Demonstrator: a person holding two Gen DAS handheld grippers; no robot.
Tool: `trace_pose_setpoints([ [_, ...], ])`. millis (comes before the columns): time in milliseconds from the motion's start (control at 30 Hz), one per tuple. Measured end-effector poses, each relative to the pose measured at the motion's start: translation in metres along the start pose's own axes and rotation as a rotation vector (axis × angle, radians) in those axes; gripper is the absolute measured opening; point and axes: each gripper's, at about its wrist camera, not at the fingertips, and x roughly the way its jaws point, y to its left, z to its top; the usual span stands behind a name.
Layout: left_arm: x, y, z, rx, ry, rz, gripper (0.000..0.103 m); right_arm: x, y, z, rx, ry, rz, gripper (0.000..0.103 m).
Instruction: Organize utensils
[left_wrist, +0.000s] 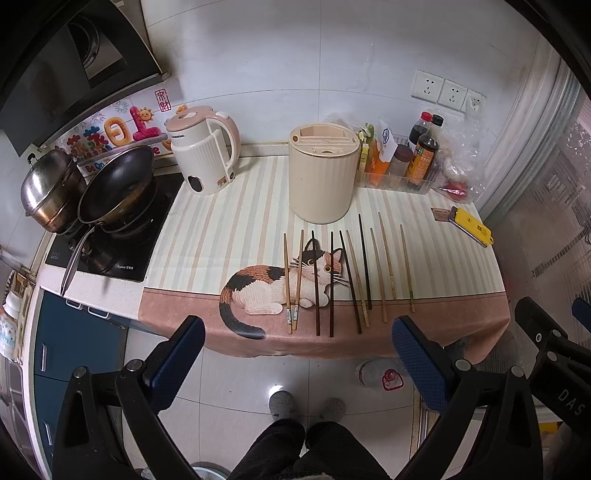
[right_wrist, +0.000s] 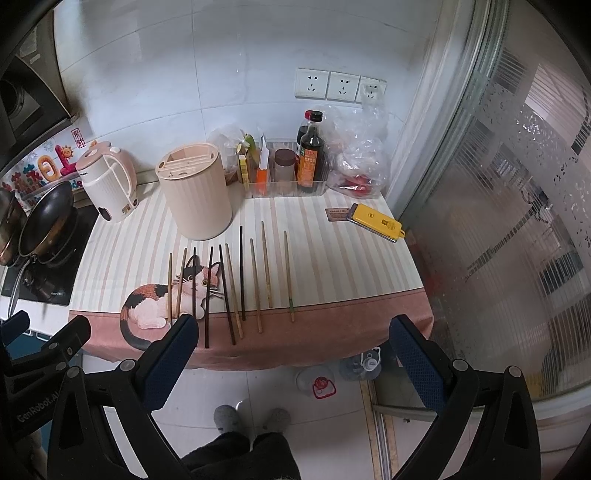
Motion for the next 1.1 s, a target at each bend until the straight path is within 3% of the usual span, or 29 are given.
trace_pose_setpoints([
  [1100, 0.0039, 0.0041, 0.002, -0.009, -0.037, 0.005, 0.103, 0.0031, -0.0022, 0.0074, 0.014, -0.009, 0.006, 0.103],
])
